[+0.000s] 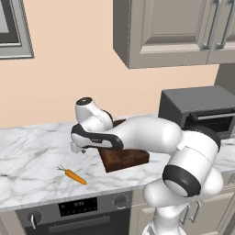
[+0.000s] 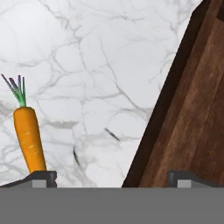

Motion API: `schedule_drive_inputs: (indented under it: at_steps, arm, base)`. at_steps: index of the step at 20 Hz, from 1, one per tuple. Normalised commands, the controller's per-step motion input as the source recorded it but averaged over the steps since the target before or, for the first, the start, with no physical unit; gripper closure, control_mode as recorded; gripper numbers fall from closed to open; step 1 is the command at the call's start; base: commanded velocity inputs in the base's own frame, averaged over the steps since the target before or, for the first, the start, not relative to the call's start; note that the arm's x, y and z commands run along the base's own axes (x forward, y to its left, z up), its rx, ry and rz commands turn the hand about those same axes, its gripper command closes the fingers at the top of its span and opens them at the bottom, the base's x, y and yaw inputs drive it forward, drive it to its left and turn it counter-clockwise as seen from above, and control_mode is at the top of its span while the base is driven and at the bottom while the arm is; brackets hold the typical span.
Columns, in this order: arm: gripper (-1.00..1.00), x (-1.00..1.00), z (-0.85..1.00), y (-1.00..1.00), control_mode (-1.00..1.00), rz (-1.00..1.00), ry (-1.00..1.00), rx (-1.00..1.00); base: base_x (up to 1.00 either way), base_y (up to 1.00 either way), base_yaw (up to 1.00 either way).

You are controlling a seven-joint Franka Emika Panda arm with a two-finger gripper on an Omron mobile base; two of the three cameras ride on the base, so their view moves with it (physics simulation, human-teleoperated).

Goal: Place the two vegetables and bowl onto the tray for setting up a vegetable dip station.

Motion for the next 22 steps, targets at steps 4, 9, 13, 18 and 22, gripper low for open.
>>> schedule_drive_inputs:
  at_steps: [4, 9, 13, 18, 22]
  arm:
    - [-1.00, -0.23, 0.00, 0.19, -1.00, -0.14, 0.01, 0.01]
    - [-1.00, -0.36, 0.00, 0.20, -1.00, -0.13, 0.06, 0.04]
    - [-1.00, -0.30, 0.00, 0.12, -1.00, -0.10, 0.07, 0.06]
    - [-1.00, -0.06, 0.00, 0.15, -1.00, -0.03, 0.02, 0.01]
    - [-1.00, 0.00, -0.09, 0.28, -1.00, 0.00, 0.03, 0.00]
  base:
    - [0.00, 0.00, 0.00]
    - [0.00, 0.00, 0.00]
    - [0.00, 0.00, 0.00]
    - [0.00, 0.00, 0.00]
    - [0.00, 0.00, 0.00]
